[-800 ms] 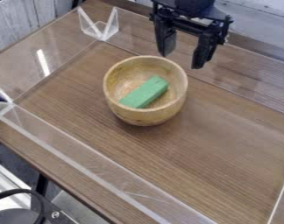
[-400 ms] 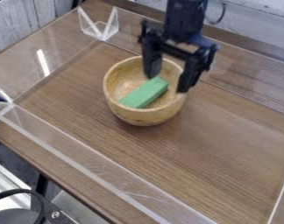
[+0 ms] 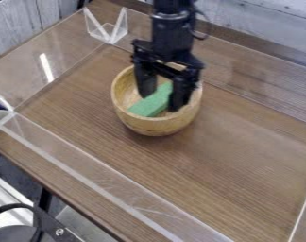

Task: Remove the green block from inside the brown bowl and put it on the table

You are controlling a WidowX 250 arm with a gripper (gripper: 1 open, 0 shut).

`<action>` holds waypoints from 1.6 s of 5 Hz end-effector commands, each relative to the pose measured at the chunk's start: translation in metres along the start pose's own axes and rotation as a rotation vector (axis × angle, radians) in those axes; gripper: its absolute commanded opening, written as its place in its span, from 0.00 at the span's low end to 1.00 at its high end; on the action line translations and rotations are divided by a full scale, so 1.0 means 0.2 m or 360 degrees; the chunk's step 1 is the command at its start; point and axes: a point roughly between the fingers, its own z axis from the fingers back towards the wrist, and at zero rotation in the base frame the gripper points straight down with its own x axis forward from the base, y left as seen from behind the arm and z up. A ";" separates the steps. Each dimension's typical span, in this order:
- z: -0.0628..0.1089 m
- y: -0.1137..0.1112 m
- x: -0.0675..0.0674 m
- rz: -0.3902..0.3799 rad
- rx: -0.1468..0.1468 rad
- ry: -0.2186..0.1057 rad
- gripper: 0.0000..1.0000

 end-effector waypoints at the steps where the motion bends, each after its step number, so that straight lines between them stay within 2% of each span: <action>1: 0.05 -0.01 -0.01 -0.0066 0.0005 -0.0093 1.00; 2: 0.05 -0.10 -0.02 -0.0128 -0.0002 -0.0090 1.00; 3: 0.06 -0.05 0.03 -0.0216 0.0038 -0.0043 1.00; 4: 0.05 0.03 0.08 -0.0293 0.0084 0.0029 1.00; 6: 0.01 0.00 0.11 -0.0241 0.0129 0.0063 1.00; 8: -0.02 0.01 0.16 -0.0155 0.0148 0.0086 1.00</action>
